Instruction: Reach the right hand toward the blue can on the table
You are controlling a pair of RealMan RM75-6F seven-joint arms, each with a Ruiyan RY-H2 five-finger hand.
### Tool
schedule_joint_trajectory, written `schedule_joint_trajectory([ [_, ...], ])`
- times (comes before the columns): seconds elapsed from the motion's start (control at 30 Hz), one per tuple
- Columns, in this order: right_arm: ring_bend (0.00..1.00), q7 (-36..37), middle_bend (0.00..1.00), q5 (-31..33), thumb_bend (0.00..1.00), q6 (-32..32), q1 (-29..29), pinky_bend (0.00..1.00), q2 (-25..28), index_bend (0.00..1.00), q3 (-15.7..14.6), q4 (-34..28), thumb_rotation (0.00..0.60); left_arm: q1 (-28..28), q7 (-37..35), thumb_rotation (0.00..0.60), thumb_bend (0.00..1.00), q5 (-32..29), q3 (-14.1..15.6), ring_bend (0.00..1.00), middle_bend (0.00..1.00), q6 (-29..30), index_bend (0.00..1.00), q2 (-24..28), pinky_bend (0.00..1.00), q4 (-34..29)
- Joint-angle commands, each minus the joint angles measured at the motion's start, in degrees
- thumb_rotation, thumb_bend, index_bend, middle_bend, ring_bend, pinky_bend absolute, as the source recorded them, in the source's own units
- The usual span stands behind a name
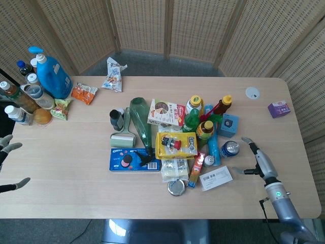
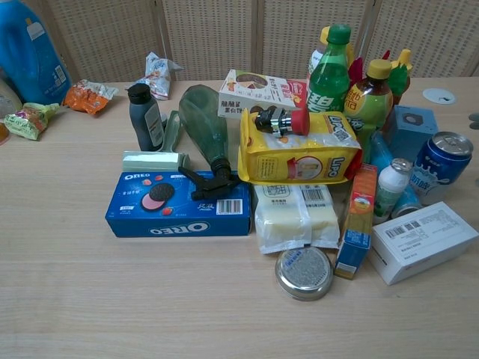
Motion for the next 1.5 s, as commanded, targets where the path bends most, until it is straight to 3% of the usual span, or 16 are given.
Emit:
schedule_joint_trajectory([
  [0.03, 0.0, 1.63, 0.0, 1.18, 0.0, -1.7, 0.98, 0.0, -1.63, 0.0, 0.74, 2.28, 0.6, -0.06, 0.27, 0.6, 0.0, -0.19, -0.03, 0.0, 0.0, -0.13, 0.21, -0.11, 0.0, 0.01],
  [0.73, 0.0, -0.25, 0.0, 5.76, 0.0, -7.61, 4.55, 0.0, -6.59, 0.0, 3.25, 8.1, 0.6, -0.63, 1.76, 0.6, 0.0, -1.75, -0.37, 0.0, 0.0, -1.17, 0.21, -0.76, 0.0, 0.09],
  [1.5, 0.0, -5.13, 0.0, 9.31, 0.0, -7.85, 5.98, 0.0, -11.25, 0.0, 5.57, 9.34, 0.6, -0.8, 2.06, 0.6, 0.0, -2.71, -0.61, 0.0, 0.0, -1.52, 0.21, -1.03, 0.0, 0.08],
])
